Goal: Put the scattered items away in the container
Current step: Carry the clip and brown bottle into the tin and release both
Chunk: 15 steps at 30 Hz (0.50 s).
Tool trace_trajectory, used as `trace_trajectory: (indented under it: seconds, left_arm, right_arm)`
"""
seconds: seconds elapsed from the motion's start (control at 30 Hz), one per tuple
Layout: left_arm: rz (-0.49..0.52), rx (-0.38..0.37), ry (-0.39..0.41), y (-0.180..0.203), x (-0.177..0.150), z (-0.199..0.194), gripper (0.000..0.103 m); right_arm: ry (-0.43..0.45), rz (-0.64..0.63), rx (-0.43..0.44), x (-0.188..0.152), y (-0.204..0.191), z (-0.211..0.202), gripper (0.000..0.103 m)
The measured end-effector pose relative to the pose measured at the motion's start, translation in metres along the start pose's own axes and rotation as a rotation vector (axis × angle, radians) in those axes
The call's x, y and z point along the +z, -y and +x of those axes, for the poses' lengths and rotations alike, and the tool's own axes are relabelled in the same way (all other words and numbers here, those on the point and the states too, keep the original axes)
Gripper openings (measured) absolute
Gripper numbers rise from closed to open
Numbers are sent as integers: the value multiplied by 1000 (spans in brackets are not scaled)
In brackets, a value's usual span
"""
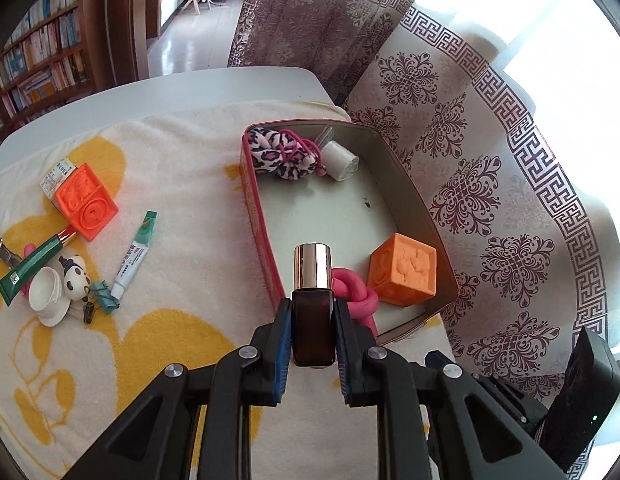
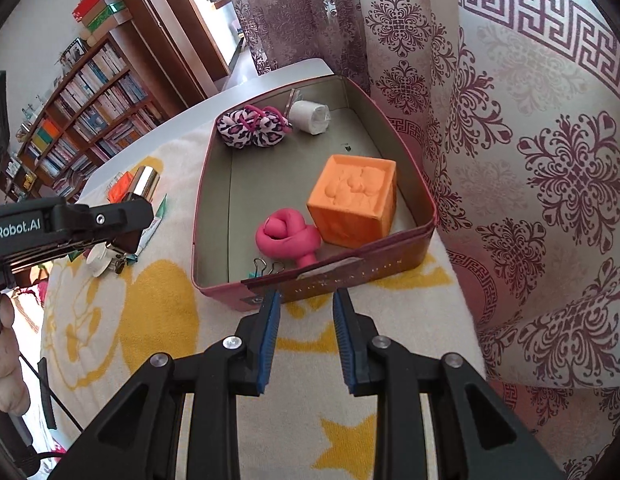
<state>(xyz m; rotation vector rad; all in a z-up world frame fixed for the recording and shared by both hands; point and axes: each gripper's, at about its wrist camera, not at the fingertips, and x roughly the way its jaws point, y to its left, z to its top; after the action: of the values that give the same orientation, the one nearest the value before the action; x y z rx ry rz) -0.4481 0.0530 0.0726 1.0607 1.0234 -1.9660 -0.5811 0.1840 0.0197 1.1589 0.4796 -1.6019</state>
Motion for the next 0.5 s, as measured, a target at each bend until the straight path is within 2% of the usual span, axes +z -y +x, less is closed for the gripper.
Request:
trace_trajectory:
  seconds: [0.1,0.23,0.5]
  left_arm:
    - [25,-10,0,14,8,11,21]
    - [22,-3,-40,18,11,26,21]
    - [-72,40,-60,-18,-7,20,21]
  right_arm:
    - [-2,13,3,-5,4,-3,30]
    - [-4,24,3,-10,8,-6,30]
    - [-18,35,13,-12,7,-4,30]
